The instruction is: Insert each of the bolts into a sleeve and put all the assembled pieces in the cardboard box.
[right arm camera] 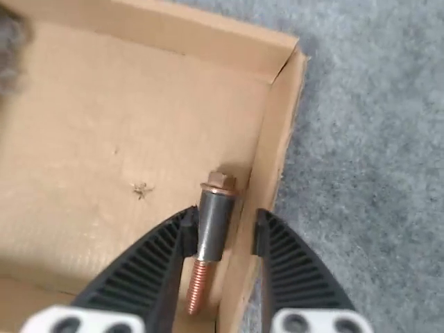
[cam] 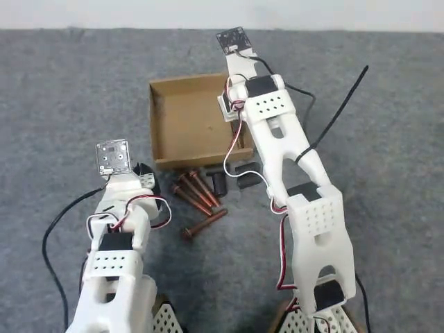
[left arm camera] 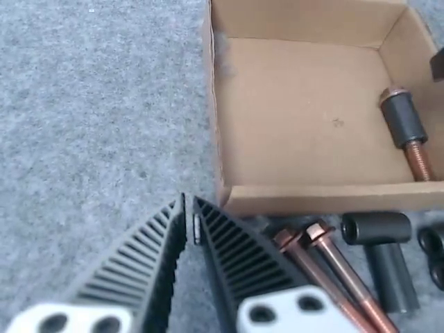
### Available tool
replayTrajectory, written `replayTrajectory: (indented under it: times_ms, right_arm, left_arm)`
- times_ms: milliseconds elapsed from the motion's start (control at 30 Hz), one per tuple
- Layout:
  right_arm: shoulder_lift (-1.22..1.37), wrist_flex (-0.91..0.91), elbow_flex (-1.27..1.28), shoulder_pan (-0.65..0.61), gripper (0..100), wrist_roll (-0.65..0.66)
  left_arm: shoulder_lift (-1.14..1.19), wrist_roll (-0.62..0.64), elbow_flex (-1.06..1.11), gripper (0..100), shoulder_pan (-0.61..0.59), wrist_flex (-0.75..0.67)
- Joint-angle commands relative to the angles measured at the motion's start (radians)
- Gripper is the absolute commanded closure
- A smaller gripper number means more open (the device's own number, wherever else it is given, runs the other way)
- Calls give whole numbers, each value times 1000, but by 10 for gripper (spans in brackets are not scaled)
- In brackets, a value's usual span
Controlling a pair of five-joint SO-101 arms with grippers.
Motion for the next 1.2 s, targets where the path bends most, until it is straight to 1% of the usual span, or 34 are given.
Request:
replayTrajectory:
  times_ms: [0, 100, 267, 467, 600, 733, 800, 1000, 1067, 1167]
  right_arm:
    - [-101, 44, -66, 2, 959, 17]
    - [-168, 119, -66, 2, 995, 15]
    - [-271, 332, -66, 1, 989, 21]
    - [-337, 607, -60, 1, 989, 21]
    - [-394, 610, 40, 35, 991, 34]
    - [-527, 607, 272, 18, 991, 160]
    - [-601, 602, 384, 4, 989, 195]
    - [-733, 475, 644, -10, 989, 226]
    - [-742, 444, 704, -10, 989, 310]
    - [-745, 409, 747, -8, 988, 551]
  left_arm:
    - [-29, -12, -10, 988, 3, -5]
    - [-29, -12, -10, 988, 3, -5]
    - [-29, -12, -10, 988, 3, -5]
    - [-29, -12, -10, 988, 3, -5]
    - [-29, -12, -10, 988, 3, -5]
    - [-29, -12, -10, 988, 3, -5]
    - [-29, -12, -10, 988, 3, -5]
    - [-29, -12, -10, 988, 3, -5]
    - [-29, -12, -10, 988, 3, -5]
    - [-29, -12, -10, 988, 3, -5]
